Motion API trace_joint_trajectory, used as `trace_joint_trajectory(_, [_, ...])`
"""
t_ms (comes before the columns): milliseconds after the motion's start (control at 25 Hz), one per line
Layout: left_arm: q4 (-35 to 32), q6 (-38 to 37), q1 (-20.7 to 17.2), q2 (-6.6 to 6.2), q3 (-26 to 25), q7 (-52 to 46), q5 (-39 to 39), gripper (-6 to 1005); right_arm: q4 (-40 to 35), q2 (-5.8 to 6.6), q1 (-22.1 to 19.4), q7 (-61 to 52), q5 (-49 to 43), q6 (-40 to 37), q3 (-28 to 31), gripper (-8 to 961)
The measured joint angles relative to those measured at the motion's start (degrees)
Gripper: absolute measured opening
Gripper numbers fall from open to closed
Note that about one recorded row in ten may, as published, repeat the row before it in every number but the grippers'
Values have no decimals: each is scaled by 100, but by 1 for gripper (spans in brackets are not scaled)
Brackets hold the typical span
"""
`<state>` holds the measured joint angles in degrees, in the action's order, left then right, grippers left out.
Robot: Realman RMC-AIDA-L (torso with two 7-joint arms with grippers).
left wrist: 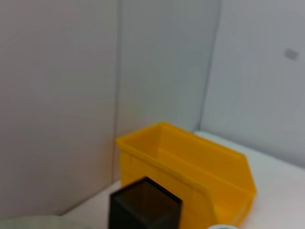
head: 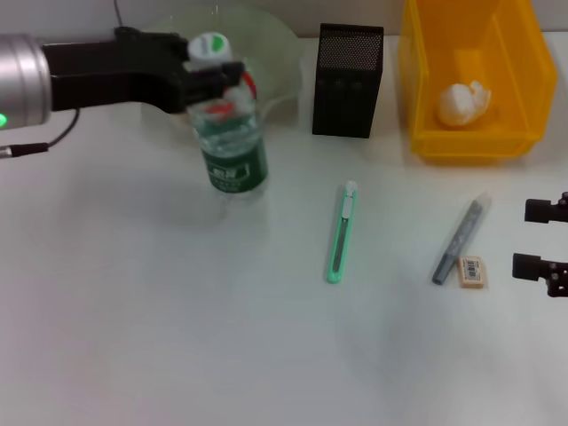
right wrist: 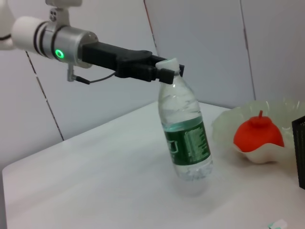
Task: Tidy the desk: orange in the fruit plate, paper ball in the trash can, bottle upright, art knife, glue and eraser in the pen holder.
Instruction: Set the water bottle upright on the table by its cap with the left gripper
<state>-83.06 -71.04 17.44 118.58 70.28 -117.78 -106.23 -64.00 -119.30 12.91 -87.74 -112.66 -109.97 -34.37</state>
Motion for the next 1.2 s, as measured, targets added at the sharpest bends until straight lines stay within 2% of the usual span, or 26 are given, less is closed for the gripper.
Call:
trace_joint_trajectory(40, [0,0,0,0,0,0,0,451,1,-1,0,0,1,0,1,839])
trace_joint_trajectory(120, [522,6,48,-13,-397,545,391,452,30,-4,5,17,3,0,1,839])
trace_joint_trajectory(240, [842,8,106,-20,-643,857,523,453,80,-4,28,27,4,0,0,839])
trace_joint_trajectory(560, [1780,266,393,-24,-1275,1363,558,455,149,2,142,39,-6,1,-8,838])
trace_joint_trajectory(720, [2028,648,411,-27,-1357,1490,551,457,161,4,174,41,-19,2,-8,838])
trace_joint_trajectory(1200, [2165,911,384,-29,-1363,1557,537,461,301,11,271,45,-32,6,-9,839])
